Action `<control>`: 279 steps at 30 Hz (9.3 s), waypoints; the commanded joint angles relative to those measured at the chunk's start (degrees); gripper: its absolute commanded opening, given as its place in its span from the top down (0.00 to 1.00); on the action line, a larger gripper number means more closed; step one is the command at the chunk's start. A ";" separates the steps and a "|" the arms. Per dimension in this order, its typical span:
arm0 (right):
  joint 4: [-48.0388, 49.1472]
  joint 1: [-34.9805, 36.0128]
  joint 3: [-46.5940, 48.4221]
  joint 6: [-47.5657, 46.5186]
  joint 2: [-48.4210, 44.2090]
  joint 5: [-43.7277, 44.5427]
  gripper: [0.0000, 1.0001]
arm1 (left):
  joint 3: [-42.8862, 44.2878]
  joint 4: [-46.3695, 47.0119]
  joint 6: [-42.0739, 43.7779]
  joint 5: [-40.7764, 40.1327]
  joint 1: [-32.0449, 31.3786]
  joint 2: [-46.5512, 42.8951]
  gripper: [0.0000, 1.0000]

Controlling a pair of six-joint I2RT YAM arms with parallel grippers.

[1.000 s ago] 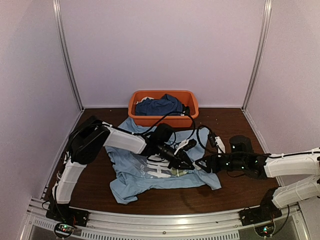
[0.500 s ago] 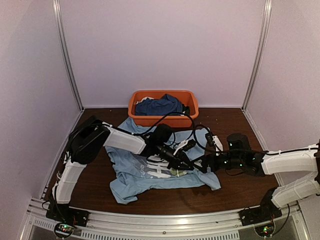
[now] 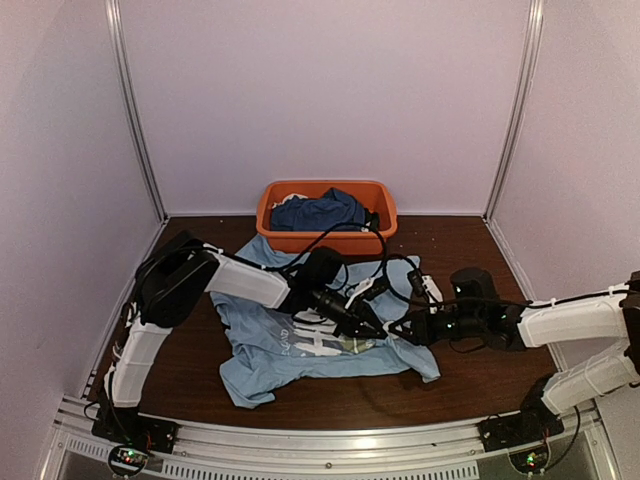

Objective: Pin the brooch onto the clothing
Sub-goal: Pin the brooch onto the flattened clothing, then place the clothing with brooches at the center of the board.

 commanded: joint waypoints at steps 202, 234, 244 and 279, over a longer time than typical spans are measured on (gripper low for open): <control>-2.89 -2.26 5.61 0.14 0.31 -5.10 1.00 | 7.52 -16.86 8.13 -3.63 1.32 1.00 0.84; -25.17 10.51 17.84 -9.82 6.50 35.65 1.00 | -1.99 -11.67 -16.38 -36.00 7.94 -10.27 0.25; -28.21 20.11 25.28 -11.36 14.79 36.23 0.62 | -6.63 -19.45 -20.28 -48.67 9.14 -13.90 0.23; -28.61 7.09 11.02 6.68 14.87 31.58 0.51 | -8.69 -20.35 -22.01 -53.31 9.14 -17.00 0.16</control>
